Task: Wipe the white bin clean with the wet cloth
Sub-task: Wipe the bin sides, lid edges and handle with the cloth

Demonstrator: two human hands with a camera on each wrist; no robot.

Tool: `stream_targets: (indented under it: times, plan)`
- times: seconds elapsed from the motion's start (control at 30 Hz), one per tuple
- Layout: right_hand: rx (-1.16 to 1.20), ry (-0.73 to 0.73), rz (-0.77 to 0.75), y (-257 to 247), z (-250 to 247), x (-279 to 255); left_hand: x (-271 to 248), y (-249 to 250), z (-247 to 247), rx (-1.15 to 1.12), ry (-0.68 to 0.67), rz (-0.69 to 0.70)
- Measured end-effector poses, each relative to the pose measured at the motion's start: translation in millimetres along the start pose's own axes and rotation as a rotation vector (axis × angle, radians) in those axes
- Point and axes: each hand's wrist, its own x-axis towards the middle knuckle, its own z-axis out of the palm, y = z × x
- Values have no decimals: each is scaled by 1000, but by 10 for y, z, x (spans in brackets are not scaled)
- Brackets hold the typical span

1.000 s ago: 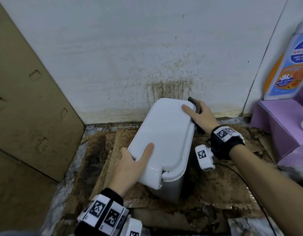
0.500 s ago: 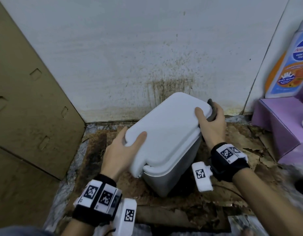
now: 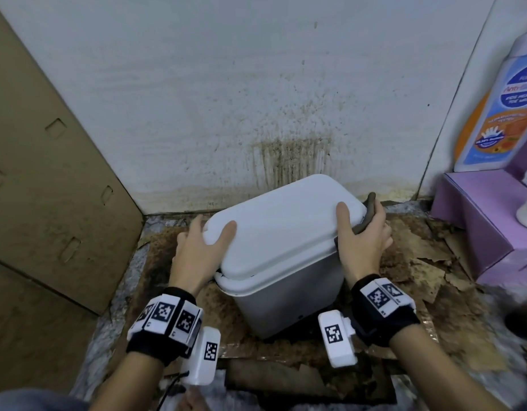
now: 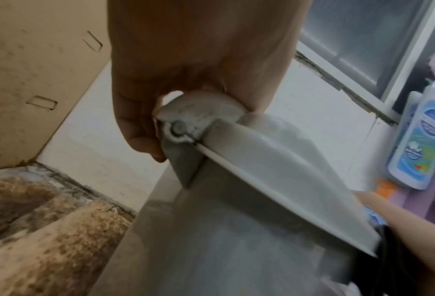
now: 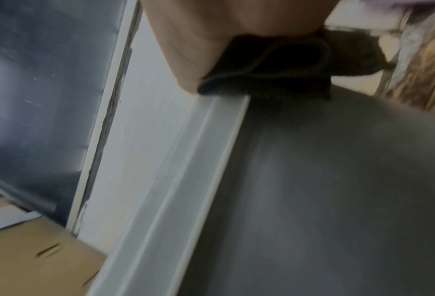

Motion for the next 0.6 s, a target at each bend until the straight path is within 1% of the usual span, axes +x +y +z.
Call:
stream_targets:
  times: [0.1,0.2,0.3,0.37,0.47,0.6]
  plan:
    - [-18,-137,-13,19,-110,258,-107,-46,68,3,46,-38]
    - [48,-296,-24,19,-197,467,-231,-65,106,7,22,-68]
    - [78,-411,-40,-5,-268,550,-242,-76,104,20,-2,-52]
    - [69,-453,-67,-17,-286,543,-227,-83,102,14,-3,-14]
    - [71,-407,-92,38,-290,494,-136,-131,85,19,-4,37]
    - [70,-207,-99,119,-279,297,11,-119,-2,16,-28,89]
